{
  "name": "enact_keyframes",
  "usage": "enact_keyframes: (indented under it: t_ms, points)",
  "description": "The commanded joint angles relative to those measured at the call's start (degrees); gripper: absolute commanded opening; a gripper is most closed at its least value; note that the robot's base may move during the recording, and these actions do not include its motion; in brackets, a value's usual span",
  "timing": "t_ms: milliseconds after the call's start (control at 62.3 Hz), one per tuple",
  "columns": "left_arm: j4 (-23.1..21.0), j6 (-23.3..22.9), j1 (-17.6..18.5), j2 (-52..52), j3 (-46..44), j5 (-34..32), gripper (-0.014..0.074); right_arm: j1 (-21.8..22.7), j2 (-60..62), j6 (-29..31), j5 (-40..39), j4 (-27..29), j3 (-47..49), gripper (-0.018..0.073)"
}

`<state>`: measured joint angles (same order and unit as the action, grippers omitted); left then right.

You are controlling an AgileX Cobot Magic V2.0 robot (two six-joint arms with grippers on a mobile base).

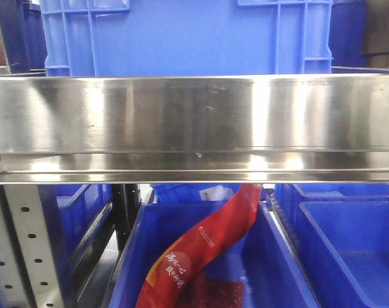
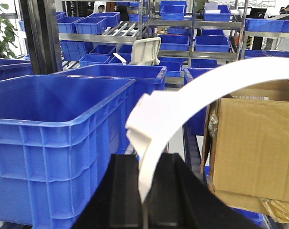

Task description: Grab PVC pipe and place in blue bin

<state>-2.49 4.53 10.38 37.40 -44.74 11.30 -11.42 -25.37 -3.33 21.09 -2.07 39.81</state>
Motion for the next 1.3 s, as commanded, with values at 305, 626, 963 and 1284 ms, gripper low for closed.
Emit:
enact_keyframes:
  t_ms: [305, 626, 963, 1284]
  points:
    - [0.01, 0.04, 0.0, -0.2, -0.05, -1.7, -0.0111, 0.37, 0.18, 0.41, -1.39, -0.74, 0.02, -0.0161]
    - [0.01, 0.04, 0.0, -0.2, -0.05, -1.7, -0.0111, 0.37, 0.18, 0.41, -1.39, -0.74, 0.02, -0.0161]
    - [0.01, 0.04, 0.0, -0.2, -0.05, -3.07, -0.0111, 0.37, 0.18, 0.41, -4.99, -0.74, 0.02, -0.0161]
    - [0.01, 0.04, 0.0, -0.2, -0.05, -4.2, -0.0111, 0.37, 0.18, 0.41, -8.63, 0.2, 0.02, -0.0161]
